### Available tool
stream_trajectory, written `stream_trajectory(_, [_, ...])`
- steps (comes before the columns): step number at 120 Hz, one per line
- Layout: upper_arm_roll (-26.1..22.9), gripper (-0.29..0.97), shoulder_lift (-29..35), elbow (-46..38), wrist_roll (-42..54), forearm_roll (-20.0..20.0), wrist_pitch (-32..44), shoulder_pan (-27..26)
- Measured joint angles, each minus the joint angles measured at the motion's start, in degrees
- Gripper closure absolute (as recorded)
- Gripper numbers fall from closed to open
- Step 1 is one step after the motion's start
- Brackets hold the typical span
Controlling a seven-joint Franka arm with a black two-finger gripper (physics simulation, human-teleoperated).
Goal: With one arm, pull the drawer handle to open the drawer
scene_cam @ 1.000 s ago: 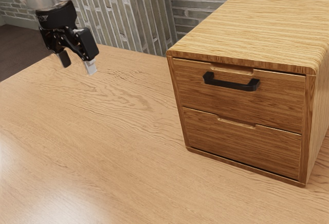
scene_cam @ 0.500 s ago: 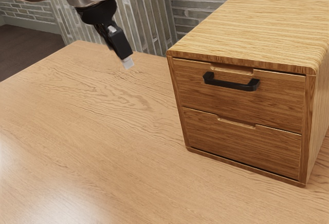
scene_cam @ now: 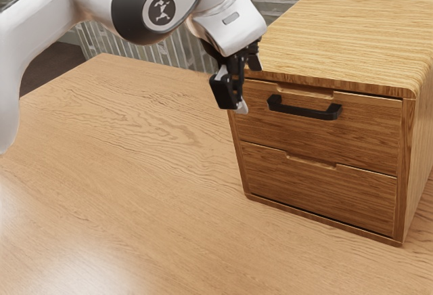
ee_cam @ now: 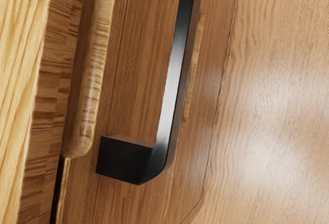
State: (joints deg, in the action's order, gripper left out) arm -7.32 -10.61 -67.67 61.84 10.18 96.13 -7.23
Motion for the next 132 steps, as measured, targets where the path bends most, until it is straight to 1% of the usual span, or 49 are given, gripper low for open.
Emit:
stream_trajectory(6, [-0.2,0.00,0.4,-0.3,2.0,0.0,0.7,-0.3])
stream_trajectory(10, [-0.3,0.00,3.0,-1.5,3.3,0.0,1.1,-0.6])
stream_trajectory(17, [-0.3,0.00,10.3,-5.7,5.3,0.0,1.6,-0.8])
stream_trajectory(23, [-0.4,0.00,12.0,-7.6,6.8,-0.1,1.8,-1.6])
stream_trajectory(41, [-4.3,0.00,8.5,-10.0,9.8,-0.9,2.4,-1.0])
stream_trajectory(56, [-4.5,0.00,5.6,-9.2,11.1,-1.0,3.4,-3.4])
stream_trajectory(66, [-4.3,0.00,4.9,-8.8,10.6,-0.4,3.9,-3.4])
stream_trajectory(74, [-4.1,0.00,4.1,-8.7,9.7,0.7,4.3,-3.0])
stream_trajectory(82, [-4.0,0.00,3.5,-8.8,8.1,3.0,4.9,-2.7])
stream_trajectory(97, [-3.9,0.00,3.8,-10.8,4.8,6.0,8.0,-3.5])
stream_trajectory(112, [-4.1,0.00,3.3,-11.1,2.0,7.0,9.6,-3.9])
stream_trajectory(132, [-4.0,0.00,2.1,-11.1,-3.4,7.1,10.2,-3.8])
